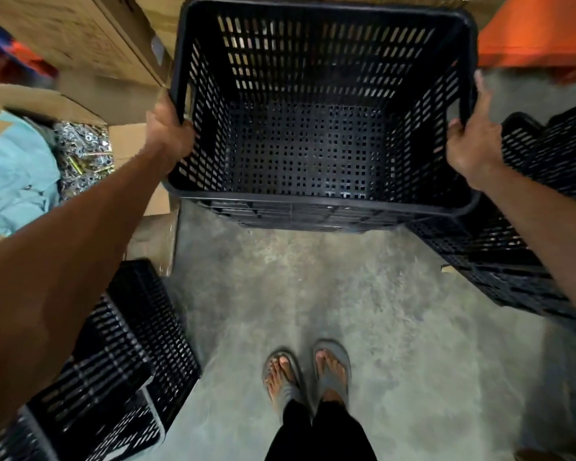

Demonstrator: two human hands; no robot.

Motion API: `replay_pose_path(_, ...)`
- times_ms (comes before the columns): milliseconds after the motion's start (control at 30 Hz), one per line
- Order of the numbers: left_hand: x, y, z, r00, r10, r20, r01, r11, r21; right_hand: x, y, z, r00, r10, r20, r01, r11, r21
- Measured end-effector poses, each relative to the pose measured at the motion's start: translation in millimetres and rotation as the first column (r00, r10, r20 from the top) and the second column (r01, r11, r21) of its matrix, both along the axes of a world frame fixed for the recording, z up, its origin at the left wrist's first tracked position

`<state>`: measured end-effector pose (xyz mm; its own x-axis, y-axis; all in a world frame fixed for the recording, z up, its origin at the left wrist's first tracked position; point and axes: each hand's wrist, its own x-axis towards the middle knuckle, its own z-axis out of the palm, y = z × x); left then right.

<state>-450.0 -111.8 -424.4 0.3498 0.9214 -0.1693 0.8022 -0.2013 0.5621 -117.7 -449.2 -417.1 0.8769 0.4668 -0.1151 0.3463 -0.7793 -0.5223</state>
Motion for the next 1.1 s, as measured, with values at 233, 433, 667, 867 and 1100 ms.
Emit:
replay_pose_path(233,1,-6,22,0.997,-0.034,-0.073,0.026,0.994,-0.107,9,-2,2,0.98,0.099,-0.173,-0.072,0.986,0.153)
replay_pose_path(433,-13,-26,49,0.992,0.053,-0.115,-0.092,0.928,-0.361,-17,-22,17,0.95,0.052,-0.307,-0.031,0.997,0.073)
replay_pose_path(667,-35,-74,28,0.988,0.15,-0.049,-0.15,0.989,-0.007,-49,-35,7,0.99,-0.14,0.01,0.141,0.989,-0.051)
replay_pose_path(867,-26,-69,29,0.989,0.104,-0.104,-0.095,0.992,0.087,-33,-34,-8,0.99,-0.075,0.12,0.077,0.997,-0.005)
replay_pose_path(1100,-27,-78,31,0.988,0.112,-0.102,-0.105,0.992,0.076,-36,-33,-6,0.992,-0.071,0.106,0.075,0.997,-0.032)
